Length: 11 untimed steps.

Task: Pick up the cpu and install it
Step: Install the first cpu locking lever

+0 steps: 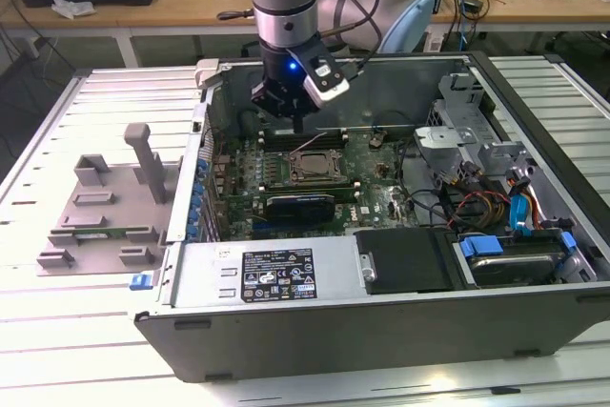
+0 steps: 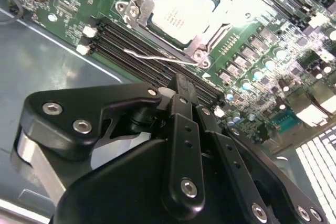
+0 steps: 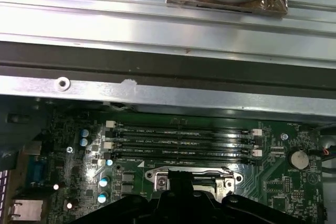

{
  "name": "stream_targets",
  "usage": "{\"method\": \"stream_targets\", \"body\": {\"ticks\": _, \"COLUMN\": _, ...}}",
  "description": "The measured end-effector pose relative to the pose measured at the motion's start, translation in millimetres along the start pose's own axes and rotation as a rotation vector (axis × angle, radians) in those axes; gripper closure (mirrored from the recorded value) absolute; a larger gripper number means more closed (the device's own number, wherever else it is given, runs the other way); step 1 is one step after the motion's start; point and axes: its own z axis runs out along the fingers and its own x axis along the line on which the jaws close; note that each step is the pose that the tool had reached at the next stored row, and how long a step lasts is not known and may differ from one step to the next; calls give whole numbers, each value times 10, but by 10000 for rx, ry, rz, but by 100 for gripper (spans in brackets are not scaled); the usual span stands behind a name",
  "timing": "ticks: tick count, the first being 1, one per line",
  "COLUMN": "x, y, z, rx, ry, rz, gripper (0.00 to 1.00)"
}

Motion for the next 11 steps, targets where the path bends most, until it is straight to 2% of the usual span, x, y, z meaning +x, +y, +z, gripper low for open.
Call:
{"method": "stream_targets", "body": {"ticks": 2, "x": 2, "y": -2, "z": 14, "rx": 44, "ry": -267, "rz": 12, "gripper": 89}}
{"method": "stream_targets", "body": {"ticks": 3, "x": 3, "y": -3, "z": 23, "rx": 60, "ry": -321, "rz": 129, "gripper": 89}}
{"method": "stream_targets", "body": {"ticks": 6, "x": 5, "y": -8, "z": 54, "rx": 93, "ry": -399, "rz": 435, "gripper": 89}}
{"method": "stream_targets", "body": {"ticks": 11, "x": 11, "y": -21, "z": 142, "rx": 118, "ry": -436, "rz": 662, "gripper": 89}}
